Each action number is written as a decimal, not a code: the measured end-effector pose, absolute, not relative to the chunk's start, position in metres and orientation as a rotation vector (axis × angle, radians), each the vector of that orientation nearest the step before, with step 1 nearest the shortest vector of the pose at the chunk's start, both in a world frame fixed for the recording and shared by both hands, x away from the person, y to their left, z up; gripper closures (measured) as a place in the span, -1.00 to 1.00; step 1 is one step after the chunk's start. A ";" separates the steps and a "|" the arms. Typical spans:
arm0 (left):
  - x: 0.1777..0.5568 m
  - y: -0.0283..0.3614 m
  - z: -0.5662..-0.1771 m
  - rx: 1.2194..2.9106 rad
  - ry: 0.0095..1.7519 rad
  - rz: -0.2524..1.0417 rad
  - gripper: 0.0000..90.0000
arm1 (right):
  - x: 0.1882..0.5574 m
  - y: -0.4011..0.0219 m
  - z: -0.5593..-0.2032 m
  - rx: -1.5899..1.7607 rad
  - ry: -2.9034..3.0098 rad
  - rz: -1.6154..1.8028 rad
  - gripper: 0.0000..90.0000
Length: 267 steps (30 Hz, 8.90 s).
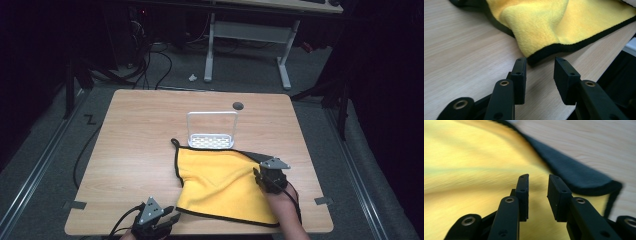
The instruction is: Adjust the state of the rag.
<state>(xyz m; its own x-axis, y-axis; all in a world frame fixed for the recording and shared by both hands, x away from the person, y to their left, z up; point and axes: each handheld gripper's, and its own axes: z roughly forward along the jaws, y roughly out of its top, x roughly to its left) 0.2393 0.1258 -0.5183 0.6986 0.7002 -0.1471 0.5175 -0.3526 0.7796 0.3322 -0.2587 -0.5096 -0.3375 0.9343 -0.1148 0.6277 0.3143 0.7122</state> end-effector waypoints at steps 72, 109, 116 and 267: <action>0.360 0.167 -0.519 1.925 1.088 0.273 0.47 | 0.336 -0.243 -0.493 1.365 2.072 0.909 0.87; 0.431 0.142 -0.538 1.882 1.204 0.205 0.85 | 0.275 -0.028 -0.505 0.771 2.476 1.065 0.32; 0.431 0.143 -0.538 1.876 1.204 0.193 0.84 | 0.273 0.001 -0.517 0.744 2.565 1.065 0.24; 0.403 0.051 -0.531 2.030 1.065 0.358 0.63 | 0.321 -0.205 -0.525 1.316 2.194 0.890 0.64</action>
<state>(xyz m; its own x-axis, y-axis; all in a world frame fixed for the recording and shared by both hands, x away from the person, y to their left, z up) 0.4027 0.0507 -0.5306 0.6057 0.7882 -0.1089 0.5618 -0.3268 0.7600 0.3208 -0.2052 -0.5247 -0.4578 0.8884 -0.0350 0.6130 0.3439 0.7113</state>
